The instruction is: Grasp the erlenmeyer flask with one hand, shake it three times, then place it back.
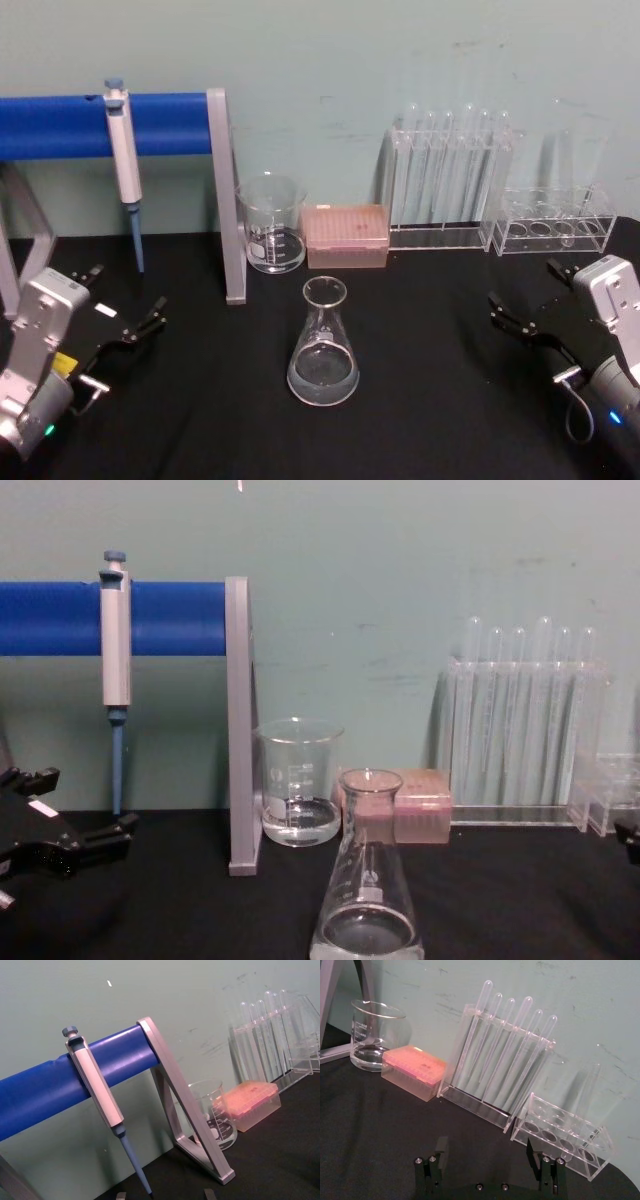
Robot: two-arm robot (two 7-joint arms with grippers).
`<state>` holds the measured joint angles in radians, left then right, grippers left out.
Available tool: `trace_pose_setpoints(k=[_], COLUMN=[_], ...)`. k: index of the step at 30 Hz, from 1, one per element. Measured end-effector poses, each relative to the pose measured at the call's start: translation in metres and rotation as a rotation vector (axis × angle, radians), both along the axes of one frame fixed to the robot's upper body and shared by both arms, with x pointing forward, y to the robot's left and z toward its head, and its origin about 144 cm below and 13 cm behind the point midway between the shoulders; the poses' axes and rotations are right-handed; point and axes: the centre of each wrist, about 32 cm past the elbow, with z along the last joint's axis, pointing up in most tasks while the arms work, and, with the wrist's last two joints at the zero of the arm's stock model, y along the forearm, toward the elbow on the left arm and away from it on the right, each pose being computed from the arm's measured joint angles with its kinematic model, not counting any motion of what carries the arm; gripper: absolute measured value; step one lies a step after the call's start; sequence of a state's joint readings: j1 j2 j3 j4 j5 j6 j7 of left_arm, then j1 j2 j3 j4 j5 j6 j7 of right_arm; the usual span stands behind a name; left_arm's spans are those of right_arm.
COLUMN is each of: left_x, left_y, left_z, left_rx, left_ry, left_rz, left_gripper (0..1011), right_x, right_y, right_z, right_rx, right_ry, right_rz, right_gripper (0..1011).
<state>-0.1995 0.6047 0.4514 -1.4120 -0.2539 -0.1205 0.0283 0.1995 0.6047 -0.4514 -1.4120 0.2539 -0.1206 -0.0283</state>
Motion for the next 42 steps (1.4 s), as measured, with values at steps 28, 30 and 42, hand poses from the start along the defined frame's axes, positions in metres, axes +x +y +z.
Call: trace_pose_setpoints(k=[28,30,42], left_x=[0.0,0.0,0.0], left_y=[0.0,0.0,0.0], left_z=[0.0,0.0,0.0], left_rx=[0.0,0.0,0.0], left_ry=[0.0,0.0,0.0], left_rz=[0.0,0.0,0.0], left_gripper=[1001,1001,1001], right_x=[0.0,0.0,-0.009], right_y=[0.0,-0.001,-0.011], right_z=[0.0,0.001,0.006], right_rx=[0.0,-0.002,0.121], right_ry=[0.0,-0.002,0.029], right_rz=[0.0,0.001,0.091], right_gripper=[1003,1003,1003])
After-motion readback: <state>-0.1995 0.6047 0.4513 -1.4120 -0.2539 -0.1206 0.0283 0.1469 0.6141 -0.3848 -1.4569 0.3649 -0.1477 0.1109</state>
